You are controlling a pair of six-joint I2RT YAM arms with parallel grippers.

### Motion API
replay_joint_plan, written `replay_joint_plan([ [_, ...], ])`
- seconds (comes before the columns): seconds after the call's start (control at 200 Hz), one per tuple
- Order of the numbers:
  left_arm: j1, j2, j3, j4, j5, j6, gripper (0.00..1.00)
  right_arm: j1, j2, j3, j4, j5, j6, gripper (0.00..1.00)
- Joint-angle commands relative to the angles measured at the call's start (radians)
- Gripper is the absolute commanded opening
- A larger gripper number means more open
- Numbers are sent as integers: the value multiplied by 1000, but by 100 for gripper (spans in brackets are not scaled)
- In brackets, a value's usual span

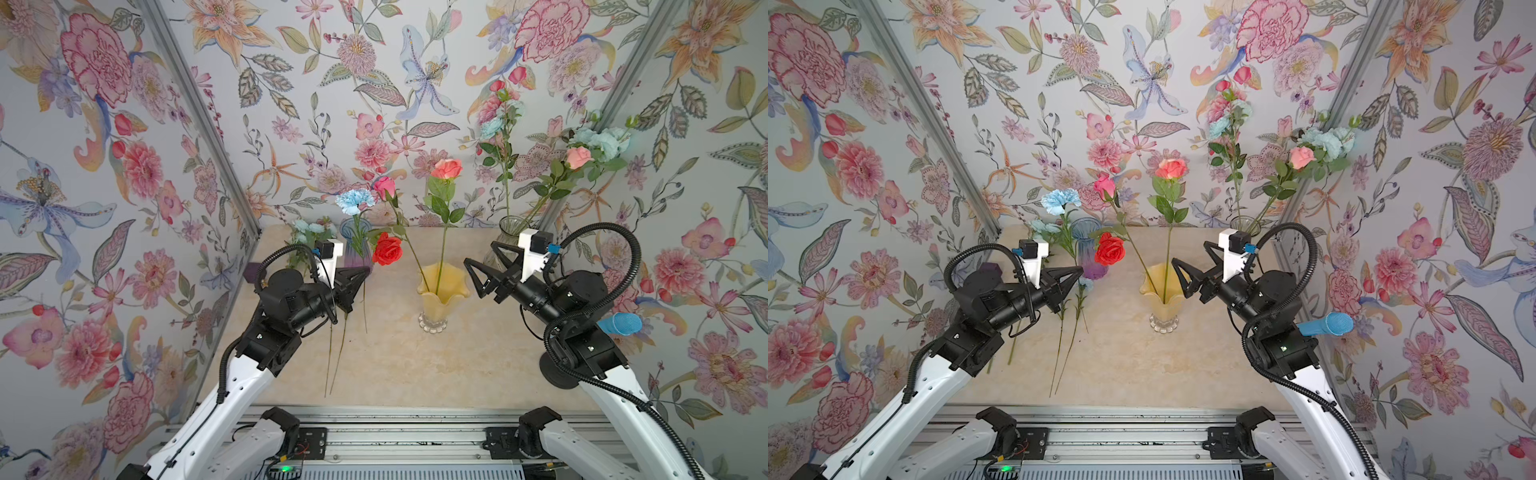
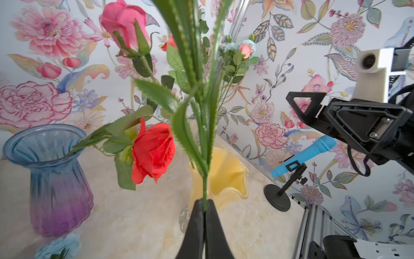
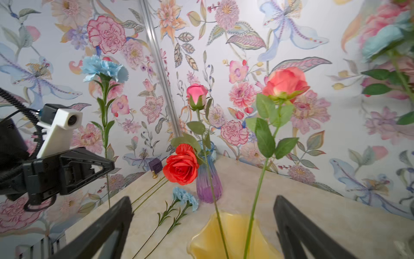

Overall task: Pick out blue flowers from the vase
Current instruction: Place the flower at the center of the board.

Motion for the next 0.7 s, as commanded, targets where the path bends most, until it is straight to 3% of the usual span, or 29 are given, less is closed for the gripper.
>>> replay_joint_plan([
  [0.0,8,10,17,-209,-112,55,0,-90,-6,-29,39,-34,115,100],
  [0.165,8,36,10,-303,-168,49,0,-208,-7,-54,67,-132,194,100],
  [0.415,19,69,7,-456,-364,37,0,-304,6,-68,95,-234,259,100],
  [0.696,49,251,-34,-455,-265,25,0,-347,20,-66,103,-298,284,100],
])
